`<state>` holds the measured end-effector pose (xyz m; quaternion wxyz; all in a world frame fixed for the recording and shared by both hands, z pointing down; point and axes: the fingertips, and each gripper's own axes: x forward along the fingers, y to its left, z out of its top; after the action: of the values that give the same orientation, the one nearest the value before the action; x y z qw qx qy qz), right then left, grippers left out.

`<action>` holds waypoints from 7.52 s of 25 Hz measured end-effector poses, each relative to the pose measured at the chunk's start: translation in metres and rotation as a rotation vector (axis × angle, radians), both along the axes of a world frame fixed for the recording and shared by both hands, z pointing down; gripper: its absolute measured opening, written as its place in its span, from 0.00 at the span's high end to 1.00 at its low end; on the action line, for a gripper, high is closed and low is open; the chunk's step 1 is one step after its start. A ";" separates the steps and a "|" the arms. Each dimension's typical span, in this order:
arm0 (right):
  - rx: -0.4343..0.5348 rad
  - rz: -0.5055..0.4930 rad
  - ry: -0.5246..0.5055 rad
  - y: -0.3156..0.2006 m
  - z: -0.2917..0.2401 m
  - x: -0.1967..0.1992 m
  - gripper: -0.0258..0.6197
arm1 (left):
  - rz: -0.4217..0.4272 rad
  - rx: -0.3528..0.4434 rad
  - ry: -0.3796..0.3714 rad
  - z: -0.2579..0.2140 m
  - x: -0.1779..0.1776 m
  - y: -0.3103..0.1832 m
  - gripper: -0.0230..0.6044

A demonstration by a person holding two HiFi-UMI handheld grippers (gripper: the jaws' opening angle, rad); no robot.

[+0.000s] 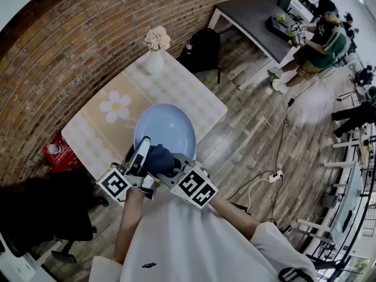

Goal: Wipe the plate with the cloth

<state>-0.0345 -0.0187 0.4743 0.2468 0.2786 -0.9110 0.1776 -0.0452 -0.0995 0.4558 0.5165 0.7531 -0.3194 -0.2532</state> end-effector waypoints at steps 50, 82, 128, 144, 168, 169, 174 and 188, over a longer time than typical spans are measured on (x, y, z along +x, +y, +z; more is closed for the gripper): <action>0.050 0.428 0.134 -0.066 0.030 0.133 0.76 | 0.047 0.059 0.073 -0.026 0.014 0.015 0.55; 0.031 0.216 0.065 -0.006 0.006 0.047 0.76 | 0.034 0.021 0.089 -0.016 0.002 0.011 0.55; 0.147 0.412 0.031 -0.099 -0.012 0.099 0.76 | 0.103 0.093 0.012 -0.028 0.030 0.032 0.55; 0.086 0.134 -0.013 -0.027 0.001 0.051 0.76 | 0.031 0.034 0.046 -0.018 0.008 0.027 0.55; 0.095 0.223 0.065 -0.051 0.005 0.069 0.75 | 0.022 0.088 0.011 -0.031 0.003 0.021 0.55; 0.096 0.237 0.075 -0.054 0.007 0.075 0.76 | 0.018 0.099 0.006 -0.033 0.000 0.019 0.55; 0.105 0.321 0.103 -0.067 0.010 0.103 0.76 | -0.025 0.141 -0.003 -0.048 -0.011 0.014 0.55; 0.161 0.426 -0.030 -0.072 -0.019 0.112 0.76 | -0.054 0.335 -0.707 -0.023 0.008 0.011 0.55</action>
<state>0.0777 -0.0904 0.4552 0.1673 0.4808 -0.8464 0.1565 -0.0377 -0.0883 0.4327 0.2379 0.8590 -0.4516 -0.0401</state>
